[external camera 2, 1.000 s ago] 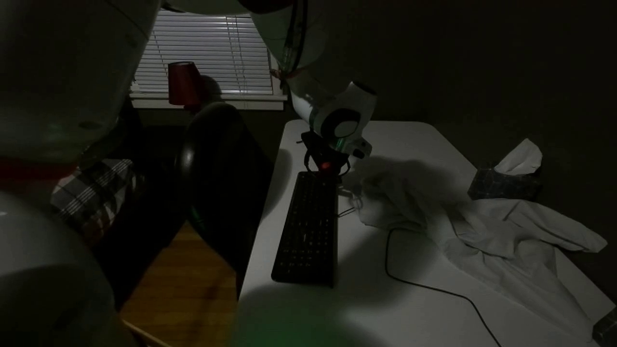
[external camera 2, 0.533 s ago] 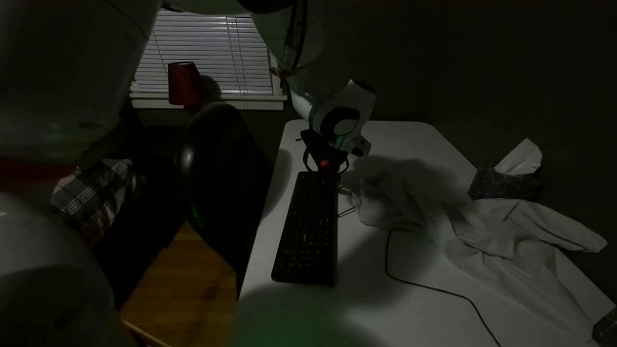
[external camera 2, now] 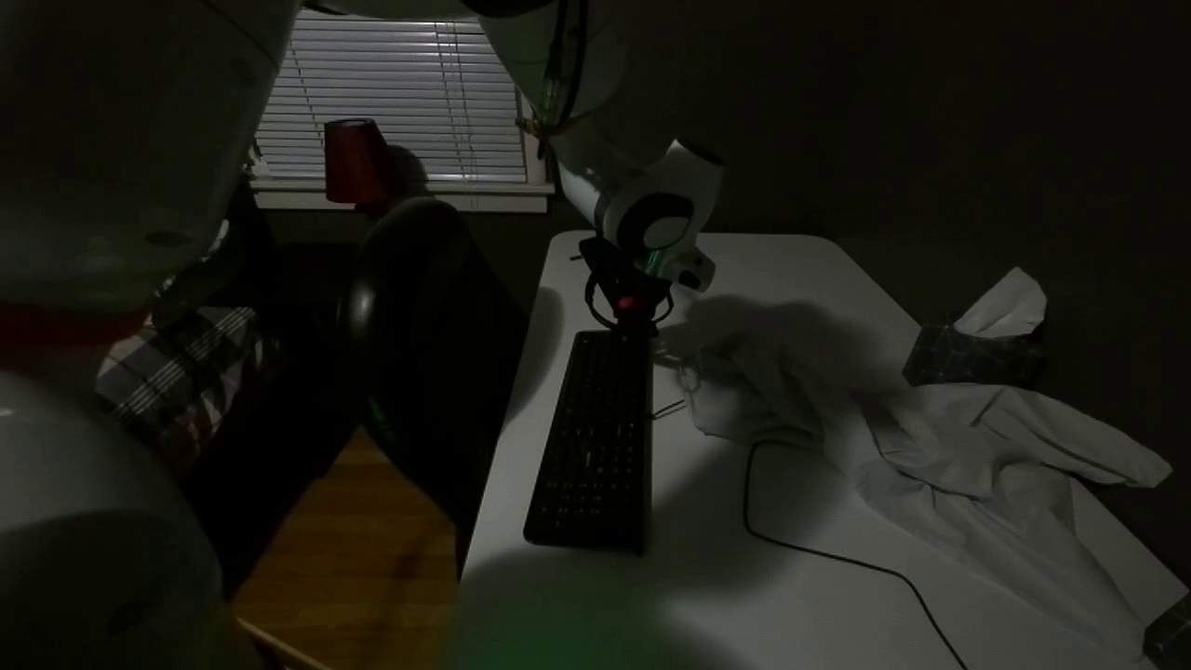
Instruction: Press the button on the keyboard
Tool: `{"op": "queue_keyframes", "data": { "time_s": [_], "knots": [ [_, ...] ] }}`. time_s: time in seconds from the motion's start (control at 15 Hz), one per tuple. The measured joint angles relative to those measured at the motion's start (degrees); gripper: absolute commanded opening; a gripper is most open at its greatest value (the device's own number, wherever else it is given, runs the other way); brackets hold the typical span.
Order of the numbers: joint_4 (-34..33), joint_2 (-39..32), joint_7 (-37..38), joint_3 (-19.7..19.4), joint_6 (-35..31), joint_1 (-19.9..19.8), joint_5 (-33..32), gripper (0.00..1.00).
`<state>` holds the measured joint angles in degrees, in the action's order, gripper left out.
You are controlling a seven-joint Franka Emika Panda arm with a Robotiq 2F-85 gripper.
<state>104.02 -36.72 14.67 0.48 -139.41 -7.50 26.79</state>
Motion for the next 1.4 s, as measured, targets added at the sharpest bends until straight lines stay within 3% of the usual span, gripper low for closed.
{"op": "queue_keyframes", "data": {
  "time_s": [1.4],
  "knots": [
    [-2.4,-3.1,0.0,-0.2,0.0,-0.1,0.0,0.0]
  ]
}}
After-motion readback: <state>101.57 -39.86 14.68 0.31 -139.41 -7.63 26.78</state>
